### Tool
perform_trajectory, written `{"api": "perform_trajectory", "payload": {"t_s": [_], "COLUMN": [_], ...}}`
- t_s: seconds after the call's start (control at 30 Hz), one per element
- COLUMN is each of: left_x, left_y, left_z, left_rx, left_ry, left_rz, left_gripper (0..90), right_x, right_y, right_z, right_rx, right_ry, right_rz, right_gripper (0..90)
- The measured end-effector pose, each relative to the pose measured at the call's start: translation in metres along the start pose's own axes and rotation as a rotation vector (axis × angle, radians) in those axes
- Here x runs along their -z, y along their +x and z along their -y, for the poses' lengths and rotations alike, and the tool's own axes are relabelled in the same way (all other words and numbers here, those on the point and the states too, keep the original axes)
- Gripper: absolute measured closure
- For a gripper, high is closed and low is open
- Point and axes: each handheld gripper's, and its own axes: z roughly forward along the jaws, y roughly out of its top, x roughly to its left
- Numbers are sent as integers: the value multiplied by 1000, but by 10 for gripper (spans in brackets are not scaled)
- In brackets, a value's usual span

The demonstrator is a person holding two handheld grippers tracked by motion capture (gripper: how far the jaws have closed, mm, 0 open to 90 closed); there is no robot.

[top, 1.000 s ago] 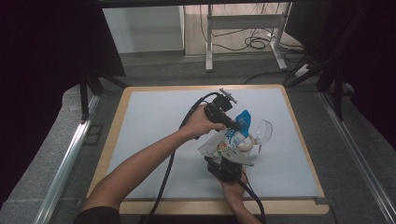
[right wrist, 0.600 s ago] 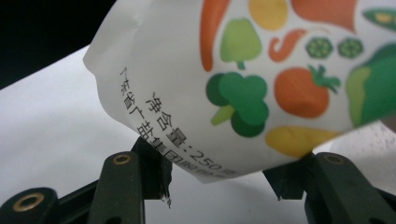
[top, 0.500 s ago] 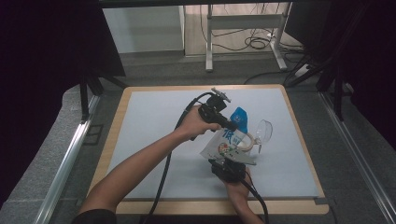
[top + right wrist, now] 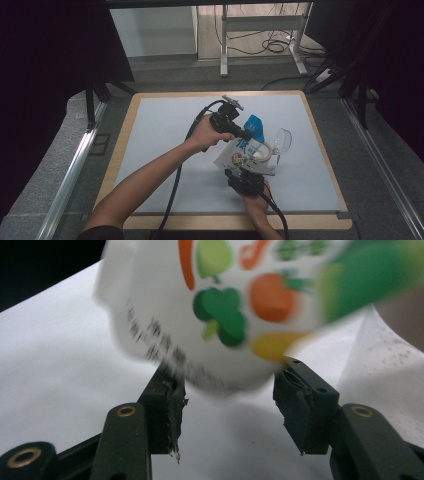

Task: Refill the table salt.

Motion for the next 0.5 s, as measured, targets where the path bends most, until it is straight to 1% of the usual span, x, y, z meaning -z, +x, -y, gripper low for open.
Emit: {"api": "perform_trajectory", "payload": {"t_s": [0.07,0.23,0.5], "left_x": [0,1,1], "left_y": [1,3,2], "left_z": [2,5,6], "left_rx": [4,18,19], "left_ry": [0,-23,-32], "left_rz": [-4,4,8], "left_gripper": [895,895,896], "right_x": [0,1,2], "right_y": [-1,-3,-3], "right_z": [0,-1,1], "right_rx": [2,-3,4], "right_ry": [-1,-4,5], "right_rz": [5,9,4], "right_gripper": [473,473,473]}}
